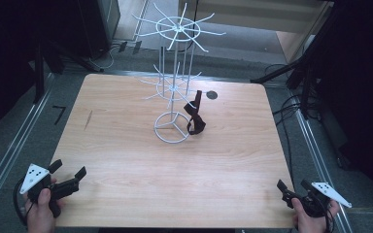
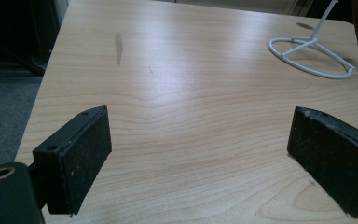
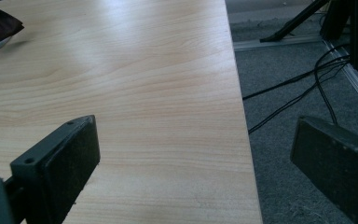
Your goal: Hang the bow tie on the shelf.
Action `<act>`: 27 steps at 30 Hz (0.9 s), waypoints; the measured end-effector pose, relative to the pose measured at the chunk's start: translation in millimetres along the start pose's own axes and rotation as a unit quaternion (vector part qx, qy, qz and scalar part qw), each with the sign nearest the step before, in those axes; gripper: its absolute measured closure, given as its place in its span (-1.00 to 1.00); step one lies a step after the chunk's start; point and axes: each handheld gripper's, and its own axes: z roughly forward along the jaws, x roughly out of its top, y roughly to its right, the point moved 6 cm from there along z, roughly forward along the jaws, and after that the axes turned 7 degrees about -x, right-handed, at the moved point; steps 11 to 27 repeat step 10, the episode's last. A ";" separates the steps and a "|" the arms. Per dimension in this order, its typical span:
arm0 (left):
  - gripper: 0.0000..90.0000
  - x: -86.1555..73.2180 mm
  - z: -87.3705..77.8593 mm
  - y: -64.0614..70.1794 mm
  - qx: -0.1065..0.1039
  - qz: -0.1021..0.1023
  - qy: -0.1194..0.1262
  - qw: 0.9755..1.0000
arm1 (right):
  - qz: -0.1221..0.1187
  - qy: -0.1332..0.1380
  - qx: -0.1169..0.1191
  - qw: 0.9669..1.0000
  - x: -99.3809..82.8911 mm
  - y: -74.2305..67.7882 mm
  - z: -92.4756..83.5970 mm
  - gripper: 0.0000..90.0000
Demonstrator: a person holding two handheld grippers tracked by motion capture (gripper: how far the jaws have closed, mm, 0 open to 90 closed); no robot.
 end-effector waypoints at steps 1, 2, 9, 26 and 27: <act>-0.85 0.0 0.0 0.0 0.000 0.000 0.000 1.000 | -0.006 0.003 -0.001 1.000 0.1 -0.4 0.3 -0.97; -0.85 0.0 0.1 0.1 0.000 0.001 -0.001 1.000 | -0.011 0.004 -0.002 1.000 0.0 -0.7 0.7 -0.97; -0.85 -0.1 0.7 0.5 0.001 0.003 -0.003 1.000 | -0.017 0.006 -0.006 1.000 0.3 -1.6 1.0 -0.97; -0.85 -0.1 0.7 0.6 0.001 0.003 -0.003 1.000 | -0.015 0.006 -0.006 1.000 0.5 -1.5 1.6 -0.97; -0.85 -0.1 0.7 0.6 0.001 0.003 -0.003 1.000 | -0.015 0.006 -0.006 1.000 0.5 -1.5 1.6 -0.97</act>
